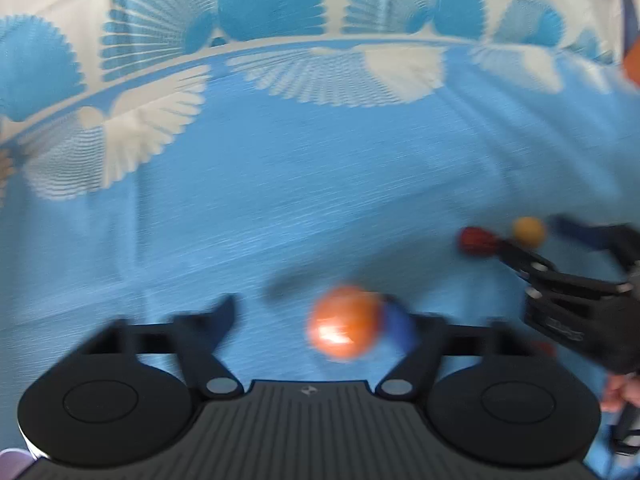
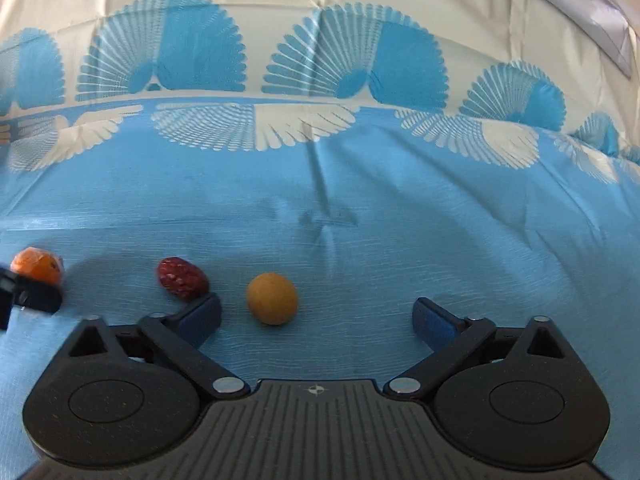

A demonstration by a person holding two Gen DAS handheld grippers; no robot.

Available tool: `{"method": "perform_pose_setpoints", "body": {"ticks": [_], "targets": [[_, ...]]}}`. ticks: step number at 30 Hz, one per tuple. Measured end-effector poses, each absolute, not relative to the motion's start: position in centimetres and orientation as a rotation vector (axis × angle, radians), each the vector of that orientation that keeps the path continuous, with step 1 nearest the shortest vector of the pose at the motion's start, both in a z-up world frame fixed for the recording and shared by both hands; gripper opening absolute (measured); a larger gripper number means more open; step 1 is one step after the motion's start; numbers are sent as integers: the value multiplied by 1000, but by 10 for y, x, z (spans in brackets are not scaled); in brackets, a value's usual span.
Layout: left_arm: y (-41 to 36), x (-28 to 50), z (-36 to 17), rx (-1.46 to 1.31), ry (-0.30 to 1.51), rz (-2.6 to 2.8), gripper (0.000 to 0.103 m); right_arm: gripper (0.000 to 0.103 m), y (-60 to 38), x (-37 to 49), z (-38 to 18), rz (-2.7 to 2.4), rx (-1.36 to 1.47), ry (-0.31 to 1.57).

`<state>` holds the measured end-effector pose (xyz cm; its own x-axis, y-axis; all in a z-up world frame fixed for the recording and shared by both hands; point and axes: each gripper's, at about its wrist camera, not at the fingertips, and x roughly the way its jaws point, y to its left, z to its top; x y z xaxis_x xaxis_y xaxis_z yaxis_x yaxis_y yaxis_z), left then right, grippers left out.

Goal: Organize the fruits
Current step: 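Move the left tool toward a tangerine while the right tool approaches a longan, then grasp the tangerine with the left tool while the right tool grasps the tan longan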

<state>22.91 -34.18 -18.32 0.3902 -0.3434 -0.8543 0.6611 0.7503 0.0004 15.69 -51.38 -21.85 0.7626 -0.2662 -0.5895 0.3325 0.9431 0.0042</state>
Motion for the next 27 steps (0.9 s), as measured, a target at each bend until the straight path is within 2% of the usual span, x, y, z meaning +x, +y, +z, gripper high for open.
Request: {"method": "perform_pose_setpoints", "body": {"ticks": [1,2,7,13,19,27], "targets": [[-341,227,-179,343,992,-680,39,31,-510,158,-215,-304,97,633],[-339,224,-176,336,989,-681,39,27,-507,160,-212,-312,84,649],[-323,198,-145,358,965,-671,39,27,-508,146,-188,-398,189,657],[-257,152,-83,286,982,-611,39,27,-478,79,-113,-388,226,543],[-169,82,-25,251,1003,-548,39,27,-406,-3,-51,-258,226,493],[-62,6,9,225,1019,-403,39,27,-297,-79,-16,-54,244,531]]}}
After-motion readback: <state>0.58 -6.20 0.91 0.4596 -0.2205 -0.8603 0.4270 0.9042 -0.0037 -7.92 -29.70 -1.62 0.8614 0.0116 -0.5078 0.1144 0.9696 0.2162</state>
